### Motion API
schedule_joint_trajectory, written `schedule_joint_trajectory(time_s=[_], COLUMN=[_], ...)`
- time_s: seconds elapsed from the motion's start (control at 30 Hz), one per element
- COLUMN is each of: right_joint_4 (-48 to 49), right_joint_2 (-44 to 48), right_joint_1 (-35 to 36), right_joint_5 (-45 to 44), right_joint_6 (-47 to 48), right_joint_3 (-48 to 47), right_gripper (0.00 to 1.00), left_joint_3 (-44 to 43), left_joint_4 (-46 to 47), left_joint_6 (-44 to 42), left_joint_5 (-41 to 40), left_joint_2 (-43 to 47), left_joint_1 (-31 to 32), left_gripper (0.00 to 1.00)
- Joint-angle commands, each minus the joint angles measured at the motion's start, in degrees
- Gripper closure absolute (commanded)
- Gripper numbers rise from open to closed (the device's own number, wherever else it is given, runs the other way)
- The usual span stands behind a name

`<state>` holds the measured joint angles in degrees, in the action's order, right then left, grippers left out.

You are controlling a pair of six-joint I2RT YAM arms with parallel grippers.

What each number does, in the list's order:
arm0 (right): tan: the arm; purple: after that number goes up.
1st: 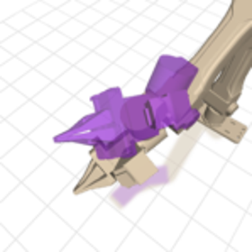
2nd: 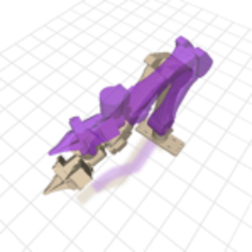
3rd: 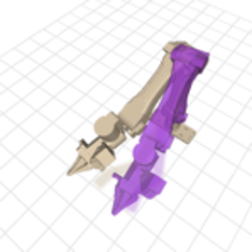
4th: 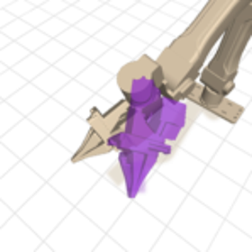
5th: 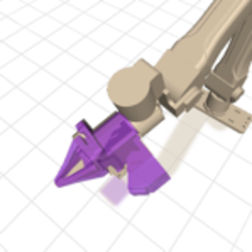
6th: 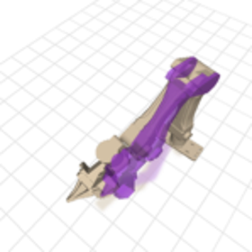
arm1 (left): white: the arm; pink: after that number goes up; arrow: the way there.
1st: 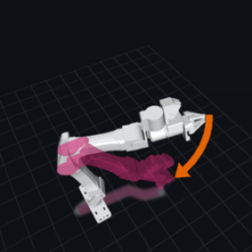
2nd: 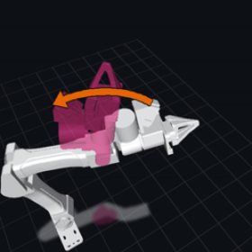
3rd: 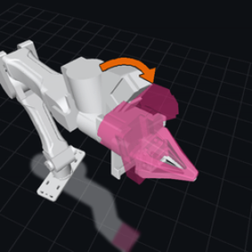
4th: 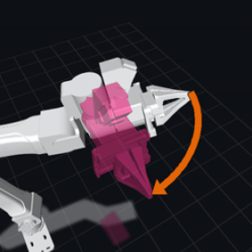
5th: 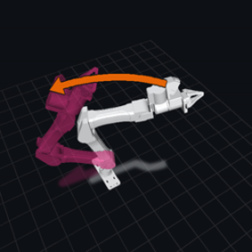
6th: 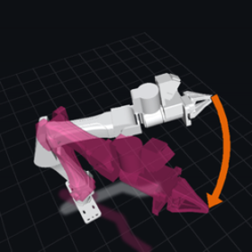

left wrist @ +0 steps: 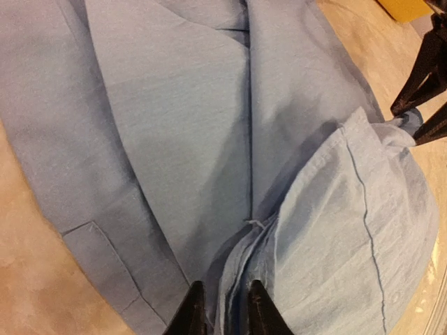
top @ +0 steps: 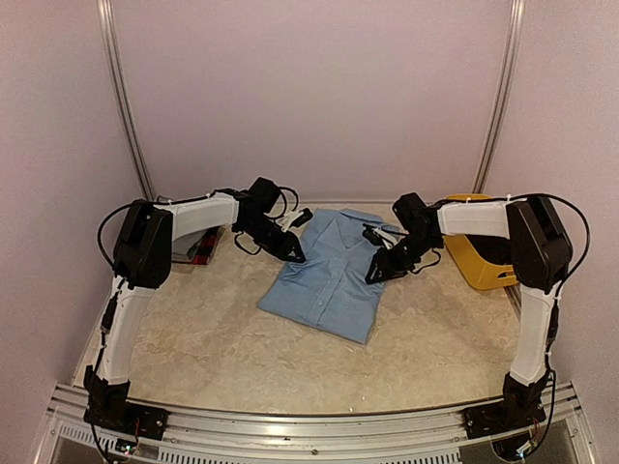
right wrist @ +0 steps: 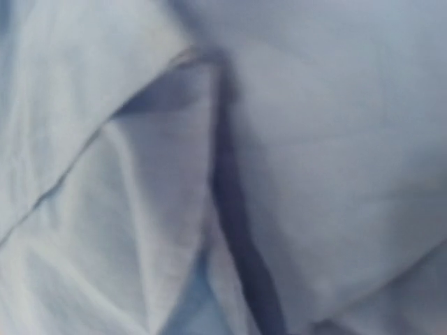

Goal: Fold and stack the long sleeve shirts
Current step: Fold the rectangle-folded shirt at the center of the board, then move the right arm to the center of the board with the 2/3-rectangle-folded shirt.

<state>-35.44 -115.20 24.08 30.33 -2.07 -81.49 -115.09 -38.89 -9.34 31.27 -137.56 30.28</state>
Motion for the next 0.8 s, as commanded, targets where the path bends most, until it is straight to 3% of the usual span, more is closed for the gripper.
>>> schedule_joint_trajectory(time_s=[0.0, 0.27, 0.47, 0.63, 0.77], right_joint_4=[-0.7, 0.2, 6.1, 12.3, 16.2], right_joint_2=[0.8, 5.7, 12.7, 15.9, 14.3], right_joint_1=[-1.3, -1.8, -0.3, 2.9, 5.2], right_joint_5=[-4.1, -10.3, -9.1, -5.4, -3.2], right_joint_6=[-1.3, -3.1, -4.3, -6.4, -7.4], right_joint_3=[-4.2, -5.7, 4.3, 12.5, 15.5], right_gripper=[0.6, 0.52, 0.46, 0.46, 0.47], left_joint_3=[-0.3, 6.5, 15.0, 23.3, 29.8], left_joint_4=[6.2, 12.9, 17.9, 24.8, 29.9], left_joint_6=[5.1, 10.5, 13.8, 15.1, 16.3], left_joint_5=[-5.3, -13.7, -26.7, -29.1, -26.1], left_joint_2=[-0.4, 4.3, 11.0, 17.0, 21.8], left_joint_1=[-0.4, -1.3, -1.8, -1.7, -1.6], left_gripper=[0.69, 0.66, 0.65, 0.6, 0.52])
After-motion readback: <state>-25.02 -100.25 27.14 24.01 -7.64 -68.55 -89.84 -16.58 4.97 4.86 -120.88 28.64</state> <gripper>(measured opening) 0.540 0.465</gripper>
